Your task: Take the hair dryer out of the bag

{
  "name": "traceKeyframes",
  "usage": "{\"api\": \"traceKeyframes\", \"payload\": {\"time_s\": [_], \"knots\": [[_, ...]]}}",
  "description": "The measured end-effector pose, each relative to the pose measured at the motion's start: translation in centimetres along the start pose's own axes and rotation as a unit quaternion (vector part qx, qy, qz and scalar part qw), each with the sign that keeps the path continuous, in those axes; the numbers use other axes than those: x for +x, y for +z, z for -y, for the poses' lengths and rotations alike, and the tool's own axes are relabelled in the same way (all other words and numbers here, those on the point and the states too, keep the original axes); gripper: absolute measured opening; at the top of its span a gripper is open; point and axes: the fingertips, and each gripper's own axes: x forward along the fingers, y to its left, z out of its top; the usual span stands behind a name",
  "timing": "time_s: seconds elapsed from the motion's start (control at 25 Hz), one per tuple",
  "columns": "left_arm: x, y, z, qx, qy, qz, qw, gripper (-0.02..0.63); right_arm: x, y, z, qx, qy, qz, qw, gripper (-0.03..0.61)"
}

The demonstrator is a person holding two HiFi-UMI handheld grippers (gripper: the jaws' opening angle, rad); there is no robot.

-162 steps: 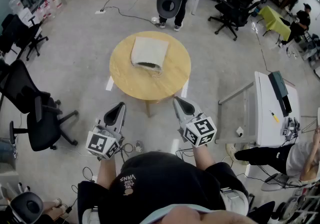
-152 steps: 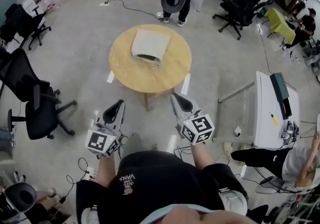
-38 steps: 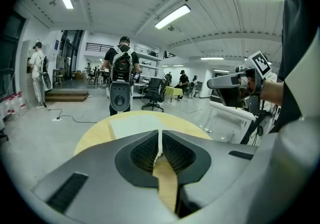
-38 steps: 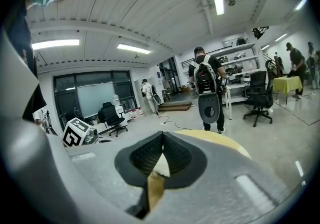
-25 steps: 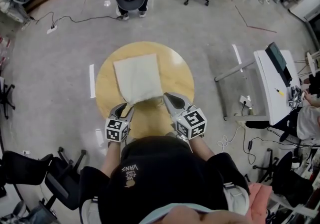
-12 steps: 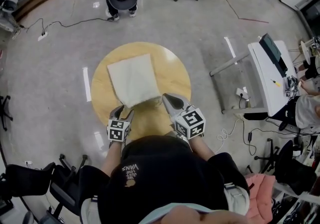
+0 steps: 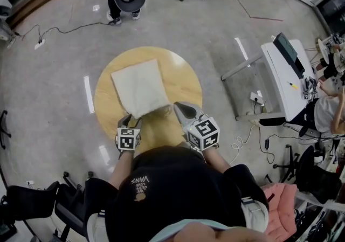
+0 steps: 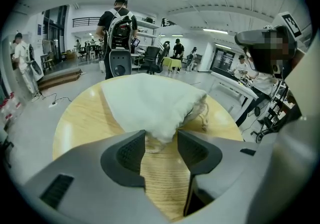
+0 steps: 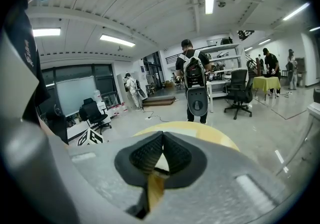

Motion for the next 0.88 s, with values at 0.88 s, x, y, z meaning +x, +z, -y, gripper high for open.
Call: {"api": "traceKeyframes", "payload": {"time_s": [0.88], "knots": [[-0.9, 1.6, -0.3, 0.005, -0.075, -0.017, 0.9971, 0.087, 0.2, -1.2, -0.9, -0.006, 0.007, -0.011, 1.000, -0.002]]}}
